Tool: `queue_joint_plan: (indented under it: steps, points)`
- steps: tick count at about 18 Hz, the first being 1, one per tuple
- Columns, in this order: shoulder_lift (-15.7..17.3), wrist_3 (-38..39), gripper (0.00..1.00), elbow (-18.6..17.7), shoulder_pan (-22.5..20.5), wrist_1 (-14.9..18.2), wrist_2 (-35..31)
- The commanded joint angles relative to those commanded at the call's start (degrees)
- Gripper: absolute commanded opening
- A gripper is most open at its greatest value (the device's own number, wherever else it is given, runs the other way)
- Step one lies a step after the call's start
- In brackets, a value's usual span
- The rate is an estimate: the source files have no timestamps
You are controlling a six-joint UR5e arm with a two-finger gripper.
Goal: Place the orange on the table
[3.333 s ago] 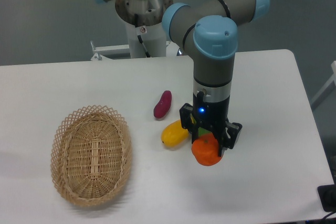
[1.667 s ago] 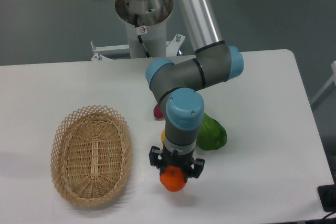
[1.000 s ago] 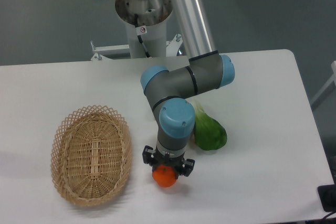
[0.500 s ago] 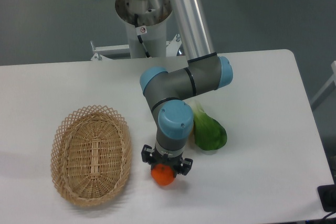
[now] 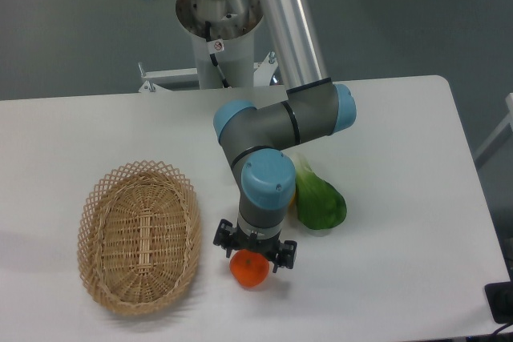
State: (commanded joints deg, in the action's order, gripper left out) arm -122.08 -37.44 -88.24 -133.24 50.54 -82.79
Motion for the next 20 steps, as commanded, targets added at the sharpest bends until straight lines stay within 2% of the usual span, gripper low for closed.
queue_joint_plan:
  steps: [2,3,5,7,10,13,15,16,17,18,20]
  points:
    - [1.2,-0.2,1.0,1.1,-0.1,-0.3,-0.1]
    - [1.4,-0.2,1.0,3.0,-0.2,-0.3,-0.7]
    - [1.7,-0.2,1.0,4.2,-0.2,-0.4,-4.4]
    - [3.6,-0.4,1.0,5.0,-0.6,-0.2,-6.1]
    - [7.5,-8.2,1.0,4.8,-2.1,1.4,-6.4]
    - [11.1,-15.2,1.0,6.1,-4.6,6.2,-6.7]
    - [13.6,-23.4,1.0,6.4,-6.5,11.9,-6.9]
    - [14.8,-29.1,1.0,6.3,-7.7,16.1,-7.4]
    - [15.6,-31.6,1.0,6.2,-8.7,17.3,-7.5]
    - [16.5,-33.2,1.0,6.0,-10.4,17.6,-7.4]
    - [17.3,-34.5,1.0,6.0,-11.2,17.5,-7.0]
